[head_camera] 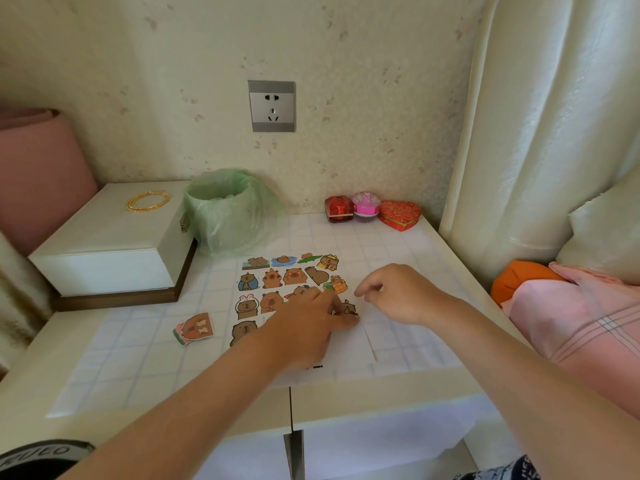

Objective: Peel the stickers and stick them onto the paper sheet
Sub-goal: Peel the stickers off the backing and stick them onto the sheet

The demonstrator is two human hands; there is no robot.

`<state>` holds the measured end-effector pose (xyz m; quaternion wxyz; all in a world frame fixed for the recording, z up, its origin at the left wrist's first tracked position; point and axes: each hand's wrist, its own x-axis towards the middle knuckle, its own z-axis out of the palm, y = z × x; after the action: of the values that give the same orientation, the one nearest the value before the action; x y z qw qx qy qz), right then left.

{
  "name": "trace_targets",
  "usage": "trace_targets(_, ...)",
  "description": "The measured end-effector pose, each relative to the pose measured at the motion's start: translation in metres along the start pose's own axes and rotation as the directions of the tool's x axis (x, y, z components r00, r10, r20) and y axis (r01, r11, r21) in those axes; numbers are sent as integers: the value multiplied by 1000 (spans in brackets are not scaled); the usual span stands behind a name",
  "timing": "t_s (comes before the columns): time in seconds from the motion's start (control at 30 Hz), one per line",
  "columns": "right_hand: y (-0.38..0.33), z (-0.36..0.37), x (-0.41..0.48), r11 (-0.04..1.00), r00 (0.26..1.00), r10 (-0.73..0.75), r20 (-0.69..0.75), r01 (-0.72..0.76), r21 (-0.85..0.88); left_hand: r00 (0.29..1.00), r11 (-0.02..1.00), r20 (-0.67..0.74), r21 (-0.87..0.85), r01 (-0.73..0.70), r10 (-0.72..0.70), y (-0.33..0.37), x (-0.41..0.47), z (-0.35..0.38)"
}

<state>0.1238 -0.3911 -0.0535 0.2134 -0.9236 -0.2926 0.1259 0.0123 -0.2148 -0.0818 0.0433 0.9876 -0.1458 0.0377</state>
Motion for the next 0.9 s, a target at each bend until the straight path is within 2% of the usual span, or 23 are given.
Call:
trace_targets(0.2,4,19,-27,938,976,-217,17,213,-275,1000,998,22,66,15,-16,8,-3,-4)
trace_targets(0.33,11,29,-31,900,960,-279,-20,254,-354,998,991,49,127,34,-41,15,-4,-5)
trace_targets(0.6,9,29,-33,923,956,-270,-111,224,-312,995,975,88,218,32,-53,33,-6,-2)
trace_targets(0.8,-2,33,-29,875,962,-274,-23,239,-421,993,975,81,211,67,-85,32,-9,-2)
trace_targets(0.9,2,32,-22,904,965,-259,-35,230,-360,991,984,78,151,96,-109,31,-10,-2)
